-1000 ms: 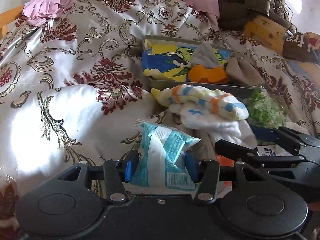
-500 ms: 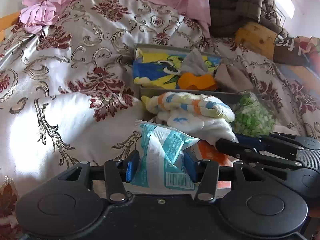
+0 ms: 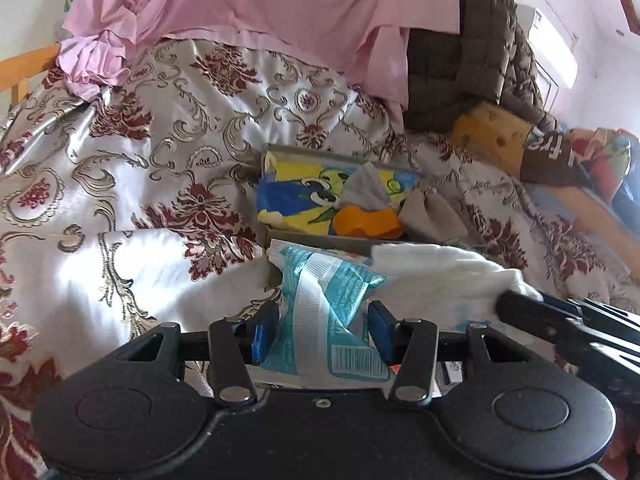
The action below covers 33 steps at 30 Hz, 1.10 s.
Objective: Organize soft objects
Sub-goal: 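Lift the wipes pack with the left gripper while the right gripper reaches toward the white cloths, then hold the wipes pack in the left gripper while the right gripper grasps and lifts a white cloth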
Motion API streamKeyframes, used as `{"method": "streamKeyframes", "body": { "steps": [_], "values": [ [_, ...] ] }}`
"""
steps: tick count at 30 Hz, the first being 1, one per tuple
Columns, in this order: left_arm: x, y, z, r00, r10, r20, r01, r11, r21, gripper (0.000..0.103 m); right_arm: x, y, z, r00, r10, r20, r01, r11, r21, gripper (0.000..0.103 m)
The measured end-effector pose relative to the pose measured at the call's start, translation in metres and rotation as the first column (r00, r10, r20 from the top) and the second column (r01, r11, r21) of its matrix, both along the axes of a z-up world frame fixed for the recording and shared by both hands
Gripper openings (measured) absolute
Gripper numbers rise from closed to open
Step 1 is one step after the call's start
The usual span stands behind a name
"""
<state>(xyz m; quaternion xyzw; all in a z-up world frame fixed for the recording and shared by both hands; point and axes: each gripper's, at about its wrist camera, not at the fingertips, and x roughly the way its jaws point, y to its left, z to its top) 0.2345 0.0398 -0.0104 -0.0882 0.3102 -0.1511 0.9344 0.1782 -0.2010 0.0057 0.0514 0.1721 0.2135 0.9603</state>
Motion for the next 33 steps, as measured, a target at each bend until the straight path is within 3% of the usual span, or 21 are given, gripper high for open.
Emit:
{"method": "streamKeyframes", "body": {
  "steps": [6,11,13,19,25,33],
  "values": [
    [-0.006,0.002,0.003,1.0,0.017,-0.005,-0.017,1.0,-0.005,0.051,0.016,-0.012,-0.012,0.995,-0.041,-0.086,0.045,0.998,0.042,0.017],
    [-0.004,0.0,0.0,1.0,0.015,-0.018,-0.015,1.0,0.01,0.051,0.031,-0.033,-0.022,0.975,0.061,-0.216,-0.007,0.971,0.241,0.018],
    [-0.002,0.0,-0.002,1.0,0.014,-0.023,-0.014,1.0,0.012,0.051,0.034,-0.035,-0.023,0.972,0.078,-0.224,-0.017,0.965,0.261,0.02],
    [0.006,-0.003,-0.01,0.998,0.019,-0.064,-0.018,1.0,0.022,0.052,0.047,-0.025,-0.034,0.977,-0.003,-0.214,0.035,0.988,0.148,0.04],
    [0.015,-0.003,-0.017,0.995,0.025,-0.101,-0.024,1.0,0.018,0.052,0.062,-0.005,-0.047,0.983,-0.014,-0.185,0.025,0.998,0.057,0.059],
    [0.027,-0.003,-0.029,0.988,0.045,-0.149,-0.04,0.999,0.037,0.052,0.079,0.012,-0.069,0.982,-0.004,-0.187,0.002,1.0,-0.01,0.074]
  ]
}}
